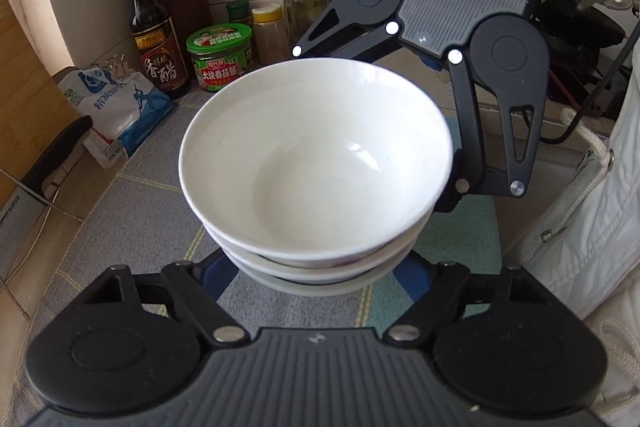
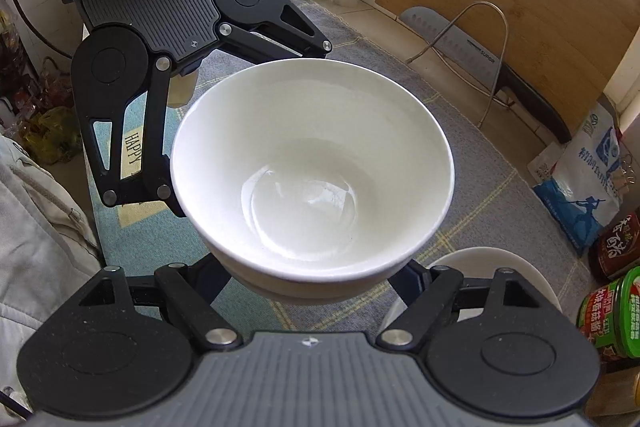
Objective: Organize plates and bowls
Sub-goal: 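Carry the bowl stack with both grippers over the white plate stack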
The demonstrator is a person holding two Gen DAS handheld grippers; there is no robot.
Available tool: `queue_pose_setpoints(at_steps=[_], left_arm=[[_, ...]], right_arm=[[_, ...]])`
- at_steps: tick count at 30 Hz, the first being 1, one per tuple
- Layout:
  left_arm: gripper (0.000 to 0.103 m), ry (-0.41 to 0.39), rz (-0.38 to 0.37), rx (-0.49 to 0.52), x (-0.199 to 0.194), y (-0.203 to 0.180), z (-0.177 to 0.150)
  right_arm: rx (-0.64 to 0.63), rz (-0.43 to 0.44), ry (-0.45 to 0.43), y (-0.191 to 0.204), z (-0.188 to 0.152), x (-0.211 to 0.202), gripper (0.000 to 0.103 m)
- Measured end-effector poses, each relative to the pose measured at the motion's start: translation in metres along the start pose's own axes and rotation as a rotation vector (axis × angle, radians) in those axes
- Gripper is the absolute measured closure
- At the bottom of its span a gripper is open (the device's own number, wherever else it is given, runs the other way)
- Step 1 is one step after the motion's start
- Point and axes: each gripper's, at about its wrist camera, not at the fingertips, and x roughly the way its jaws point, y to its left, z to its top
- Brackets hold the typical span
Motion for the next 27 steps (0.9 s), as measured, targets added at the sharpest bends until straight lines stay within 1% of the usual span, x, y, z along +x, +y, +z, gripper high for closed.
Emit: queue_pose_setpoints(at_steps=[6,13,19,27], left_arm=[[0.020,-0.017,0.002,0.034,0.033,-0.002,0.037],[0.020,-0.018,-0.009,0.066,0.072,0.001,0.066],[0.020,-0.007,-0.013,0.074,0.096,0.005,0.078],[0.021,0.011,-0.013,0.066,0.112,0.011,0.084]], right_arm=[[0.012,-0.041,0.000,-0.033,-0.031,-0.020,0.016],[0.040,-0.085,0.017,-0.066,-0.063,-0.029,0.016],[0.064,-0.088,0.032,-0.085,-0.080,-0.029,0.016],[0.084,-0.074,0.042,-0.099,-0.086,-0.023,0.017]])
